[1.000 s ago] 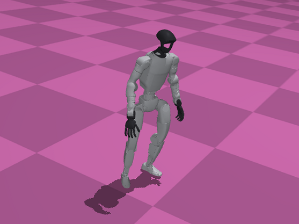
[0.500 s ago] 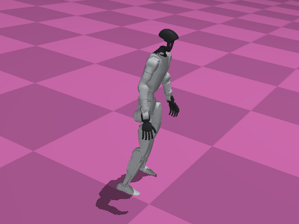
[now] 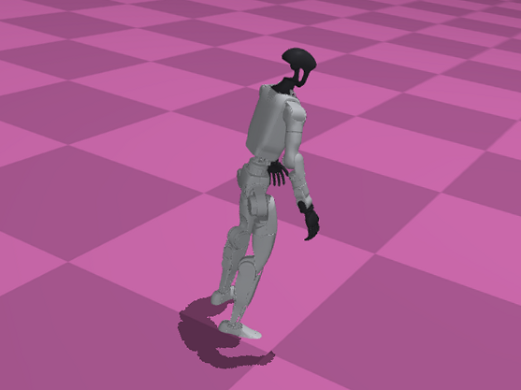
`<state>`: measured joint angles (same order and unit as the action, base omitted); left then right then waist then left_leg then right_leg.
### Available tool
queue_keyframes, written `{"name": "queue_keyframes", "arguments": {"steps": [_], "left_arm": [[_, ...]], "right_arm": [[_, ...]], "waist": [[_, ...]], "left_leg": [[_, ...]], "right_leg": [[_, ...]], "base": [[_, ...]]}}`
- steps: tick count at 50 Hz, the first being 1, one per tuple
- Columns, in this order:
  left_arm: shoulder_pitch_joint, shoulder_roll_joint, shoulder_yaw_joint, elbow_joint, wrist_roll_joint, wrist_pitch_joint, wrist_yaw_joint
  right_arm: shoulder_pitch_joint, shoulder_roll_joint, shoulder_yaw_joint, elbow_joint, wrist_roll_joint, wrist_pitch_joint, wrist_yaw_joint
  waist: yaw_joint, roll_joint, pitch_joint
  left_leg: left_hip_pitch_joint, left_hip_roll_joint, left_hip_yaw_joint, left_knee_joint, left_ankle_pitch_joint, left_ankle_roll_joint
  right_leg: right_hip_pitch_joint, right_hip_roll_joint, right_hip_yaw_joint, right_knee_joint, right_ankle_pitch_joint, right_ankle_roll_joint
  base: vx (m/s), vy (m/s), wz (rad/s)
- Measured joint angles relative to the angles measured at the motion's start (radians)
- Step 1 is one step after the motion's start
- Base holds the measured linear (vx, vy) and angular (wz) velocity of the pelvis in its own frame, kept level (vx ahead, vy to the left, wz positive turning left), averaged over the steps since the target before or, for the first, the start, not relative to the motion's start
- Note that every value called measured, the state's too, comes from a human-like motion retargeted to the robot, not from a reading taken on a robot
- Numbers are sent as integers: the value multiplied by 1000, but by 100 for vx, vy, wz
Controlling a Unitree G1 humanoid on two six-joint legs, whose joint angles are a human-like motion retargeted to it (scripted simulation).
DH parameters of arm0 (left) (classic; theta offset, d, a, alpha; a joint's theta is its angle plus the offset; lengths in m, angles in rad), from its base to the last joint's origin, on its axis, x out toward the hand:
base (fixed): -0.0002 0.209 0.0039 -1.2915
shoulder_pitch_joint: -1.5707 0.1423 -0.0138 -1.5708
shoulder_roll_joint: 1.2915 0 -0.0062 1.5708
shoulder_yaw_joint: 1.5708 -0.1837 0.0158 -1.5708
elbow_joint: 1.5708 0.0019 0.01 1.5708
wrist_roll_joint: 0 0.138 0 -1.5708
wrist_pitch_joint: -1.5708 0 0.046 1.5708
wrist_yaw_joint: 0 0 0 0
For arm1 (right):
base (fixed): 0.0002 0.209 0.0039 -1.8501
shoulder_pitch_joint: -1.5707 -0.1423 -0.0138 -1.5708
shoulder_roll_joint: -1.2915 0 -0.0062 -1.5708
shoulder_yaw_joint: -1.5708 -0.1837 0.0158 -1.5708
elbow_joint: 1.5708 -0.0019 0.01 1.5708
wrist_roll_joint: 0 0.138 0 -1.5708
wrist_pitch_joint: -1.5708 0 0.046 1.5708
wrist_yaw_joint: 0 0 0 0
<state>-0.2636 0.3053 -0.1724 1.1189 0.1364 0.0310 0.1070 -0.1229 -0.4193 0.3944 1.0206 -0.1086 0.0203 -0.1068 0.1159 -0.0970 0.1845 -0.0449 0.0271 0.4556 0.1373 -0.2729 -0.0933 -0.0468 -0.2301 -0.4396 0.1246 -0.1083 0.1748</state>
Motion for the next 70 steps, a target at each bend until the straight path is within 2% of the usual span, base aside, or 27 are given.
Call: {"name": "queue_keyframes", "arguments": {"steps": [5, 8, 12, 14, 16, 18, 20, 23, 25, 30, 34, 38, 43, 50, 57, 70], "left_arm": [[-22, 15, 26, 89, -4, 12, 6], [-31, 24, 21, 129, 3, 18, 6], [-31, 37, -10, 148, 4, 22, 12], [-26, 42, -28, 152, 2, 19, 21], [-18, 47, -39, 158, 1, 13, 32], [-8, 51, -43, 163, 6, 6, 40], [4, 59, -44, 157, 25, 2, 39], [34, 86, -58, 92, 96, -7, 6], [63, 119, -82, 13, 160, -21, -23], [154, 291, -128, -304, 337, -71, -90], [269, 446, -23, -574, 454, -85, -94], [419, 574, 182, -807, 522, -87, -48], [588, 717, 457, -1034, 523, -91, 16], [728, 898, 724, -1227, 443, -119, 51], [765, 965, 814, -1319, 341, -164, 49], [753, 977, 848, -1385, 284, -191, 23]], "right_arm": [[-19, 17, 54, -2, -29, -14, 3], [-29, 17, 79, -11, -45, -21, 5], [-45, 11, 88, -28, -42, -26, -2], [-49, 9, 82, -34, -29, -31, -11], [-49, 11, 70, -36, -6, -39, -23], [-42, 18, 46, -31, 30, -48, -37], [-28, 26, 9, -21, 76, -54, -46], [12, 36, -65, -11, 143, -56, -39], [49, 36, -104, -18, 164, -58, -33], [172, -18, -154, -162, 5, -56, -9], [276, -162, -206, -456, -262, -66, 47], [357, -360, -348, -813, -402, -125, 96], [427, -588, -613, -1148, -371, -176, 126], [536, -805, -929, -1317, -250, -188, 114], [612, -850, -1081, -1360, -198, -191, 88], [638, -842, -1165, -1421, -209, -187, 89]], "waist": [[-17, 2, -28], [-23, 10, -26], [-29, 39, 2], [-32, 55, 17], [-35, 63, 27], [-36, 62, 29], [-35, 56, 24], [-23, 40, 8], [-9, 25, -11], [44, -26, -60], [67, -45, -84], [63, -38, -98], [46, -18, -114], [32, -4, -131], [41, -2, -137], [69, -4, -142]], "left_leg": [[30, 47, 100, -44, 61, -35], [45, 59, 55, -97, 92, -53], [66, 80, -61, -135, 105, -64], [77, 93, -113, -137, 109, -66], [84, 97, -163, -134, 110, -69], [85, 90, -209, -129, 110, -69], [82, 77, -252, -123, 110, -64], [76, 53, -300, -124, 113, -47], [69, 39, -316, -129, 116, -37], [49, 9, -287, -132, 117, -28], [40, 6, -218, -99, 98, -24], [40, 16, -153, -67, 82, -11], [48, 25, -119, -66, 86, 12], [49, 28, -146, -64, 90, 9], [46, 27, -180, -56, 90, -2], [48, 24, -195, -58, 91, -2]], "right_leg": [[30, 27, -148, -14, -9, -6], [61, 40, -229, -3, -16, -27], [78, 36, -274, 108, -23, -119], [55, 24, -227, 220, -46, -167], [15, 11, -149, 331, -84, -185], [-17, 2, -79, 400, -107, -180], [-26, -3, -47, 405, -85, -166], [5, -5, -67, 322, -7, -139], [37, -5, -97, 259, 5, -111], [99, 10, -117, 83, -32, -24], [104, 24, -49, -11, -24, -2], [80, 29, 26, -23, -18, 6], [68, 39, 63, -28, -2, 15], [90, 45, 35, -36, 3, 19], [112, 43, 3, -38, -1, 19], [127, 44, -13, -47, -9, 14]], "base": [[-3, 6, 148], [-2, 12, 139], [0, 14, 136], [2, 12, 137], [4, 9, 138], [6, 6, 136], [8, 3, 127], [10, 0, 101], [9, -4, 54], [7, -8, -28], [4, -8, -103], [2, -7, -98], [1, -4, -37], [2, -2, 20], [1, -2, 24], [0, 0, 0]]}}
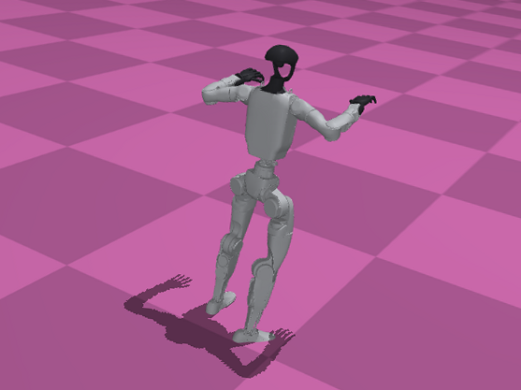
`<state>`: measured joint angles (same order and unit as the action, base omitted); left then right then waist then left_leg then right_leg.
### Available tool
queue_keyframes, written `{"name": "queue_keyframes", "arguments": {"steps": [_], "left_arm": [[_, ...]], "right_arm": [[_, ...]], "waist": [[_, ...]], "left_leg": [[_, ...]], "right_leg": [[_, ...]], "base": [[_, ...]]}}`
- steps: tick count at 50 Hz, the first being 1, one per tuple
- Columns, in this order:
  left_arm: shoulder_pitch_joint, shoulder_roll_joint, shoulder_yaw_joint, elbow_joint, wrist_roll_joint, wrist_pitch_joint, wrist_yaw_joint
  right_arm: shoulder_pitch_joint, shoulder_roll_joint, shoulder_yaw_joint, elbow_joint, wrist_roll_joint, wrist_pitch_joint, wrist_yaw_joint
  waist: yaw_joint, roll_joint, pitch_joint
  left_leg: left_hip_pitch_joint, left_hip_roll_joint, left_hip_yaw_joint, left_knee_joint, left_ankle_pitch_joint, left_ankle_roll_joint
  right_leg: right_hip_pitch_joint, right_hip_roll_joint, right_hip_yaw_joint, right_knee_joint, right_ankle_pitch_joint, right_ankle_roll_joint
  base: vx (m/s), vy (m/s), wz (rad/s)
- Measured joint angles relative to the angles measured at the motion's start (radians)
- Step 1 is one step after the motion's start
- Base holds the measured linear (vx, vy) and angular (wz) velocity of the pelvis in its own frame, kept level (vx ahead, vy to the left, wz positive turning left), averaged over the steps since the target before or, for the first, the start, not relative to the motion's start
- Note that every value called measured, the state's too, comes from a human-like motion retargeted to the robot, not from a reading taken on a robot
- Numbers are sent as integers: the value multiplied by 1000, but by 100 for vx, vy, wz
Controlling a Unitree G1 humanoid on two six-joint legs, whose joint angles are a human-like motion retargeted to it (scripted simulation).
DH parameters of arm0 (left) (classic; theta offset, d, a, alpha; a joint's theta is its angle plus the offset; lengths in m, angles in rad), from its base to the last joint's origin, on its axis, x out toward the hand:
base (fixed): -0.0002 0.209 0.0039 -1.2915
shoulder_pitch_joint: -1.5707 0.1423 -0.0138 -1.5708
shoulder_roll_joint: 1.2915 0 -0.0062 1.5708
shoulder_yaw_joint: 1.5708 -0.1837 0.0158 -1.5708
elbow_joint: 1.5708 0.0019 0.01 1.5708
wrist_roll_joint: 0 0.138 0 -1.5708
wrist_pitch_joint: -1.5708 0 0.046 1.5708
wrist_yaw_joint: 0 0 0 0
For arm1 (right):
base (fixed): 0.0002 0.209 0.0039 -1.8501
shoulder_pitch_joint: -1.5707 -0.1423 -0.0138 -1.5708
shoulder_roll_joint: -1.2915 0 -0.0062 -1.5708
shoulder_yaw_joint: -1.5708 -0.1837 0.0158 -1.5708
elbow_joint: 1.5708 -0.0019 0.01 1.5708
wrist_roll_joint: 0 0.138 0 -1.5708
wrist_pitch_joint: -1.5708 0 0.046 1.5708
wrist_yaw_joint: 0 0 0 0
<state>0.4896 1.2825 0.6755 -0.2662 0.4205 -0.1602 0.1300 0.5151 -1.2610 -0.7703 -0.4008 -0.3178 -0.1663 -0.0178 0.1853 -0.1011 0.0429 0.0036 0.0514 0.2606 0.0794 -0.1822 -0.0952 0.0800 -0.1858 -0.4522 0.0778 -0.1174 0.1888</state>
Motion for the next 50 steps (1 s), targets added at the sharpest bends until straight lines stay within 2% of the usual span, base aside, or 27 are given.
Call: {"name": "queue_keyframes", "arguments": {"steps": [50], "left_arm": [[118, 63, 141, 17, -9, -13, -24]], "right_arm": [[36, 5, -38, 27, 26, -1, 29]], "waist": [[-15, 9, 23]], "left_leg": [[8, 1, 20, 7, -9, 2]], "right_leg": [[-5, -2, 22, 6, 9, -2]], "base": [[0, 0, 0]]}}
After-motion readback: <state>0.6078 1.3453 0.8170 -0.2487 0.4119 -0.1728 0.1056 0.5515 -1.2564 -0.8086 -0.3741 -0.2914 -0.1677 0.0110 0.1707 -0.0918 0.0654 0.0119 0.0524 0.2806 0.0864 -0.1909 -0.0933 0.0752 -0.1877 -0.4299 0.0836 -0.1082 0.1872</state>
